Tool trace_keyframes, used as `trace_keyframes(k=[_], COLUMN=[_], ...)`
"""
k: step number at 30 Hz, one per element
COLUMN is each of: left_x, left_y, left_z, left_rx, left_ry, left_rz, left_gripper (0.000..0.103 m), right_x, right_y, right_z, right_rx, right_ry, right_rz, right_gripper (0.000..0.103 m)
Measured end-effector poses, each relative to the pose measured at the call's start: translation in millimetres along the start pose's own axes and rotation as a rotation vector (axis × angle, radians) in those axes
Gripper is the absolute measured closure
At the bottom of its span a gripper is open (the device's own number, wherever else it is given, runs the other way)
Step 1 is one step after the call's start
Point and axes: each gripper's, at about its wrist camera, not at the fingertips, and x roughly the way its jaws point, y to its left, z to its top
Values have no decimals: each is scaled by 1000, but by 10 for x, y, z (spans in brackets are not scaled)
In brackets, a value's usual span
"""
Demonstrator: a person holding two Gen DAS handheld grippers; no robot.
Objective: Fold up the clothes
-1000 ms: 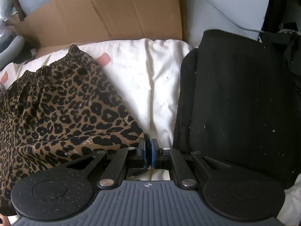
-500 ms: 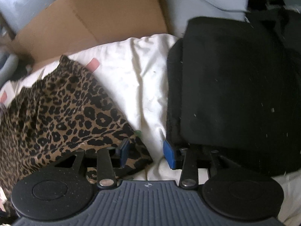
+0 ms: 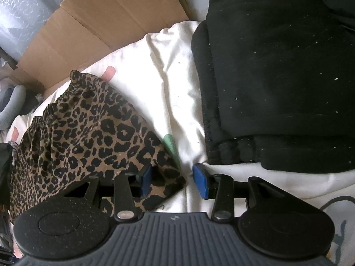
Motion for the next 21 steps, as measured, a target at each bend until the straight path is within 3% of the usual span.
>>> trace_keyframes(k=[7,21], left_x=[-43,-30], left_y=[95,124], left_z=[-10,-1], left_rx=[-35,-31], left_ry=[-8,-8], left_rz=[38,39], left_gripper=[97,97], right_x=[-53,39], right_y=[201,225], right_z=[-98,81], right_rx=[-98,-90], right_ry=[-17,-144], right_rz=[33,105], right_gripper=[55,56])
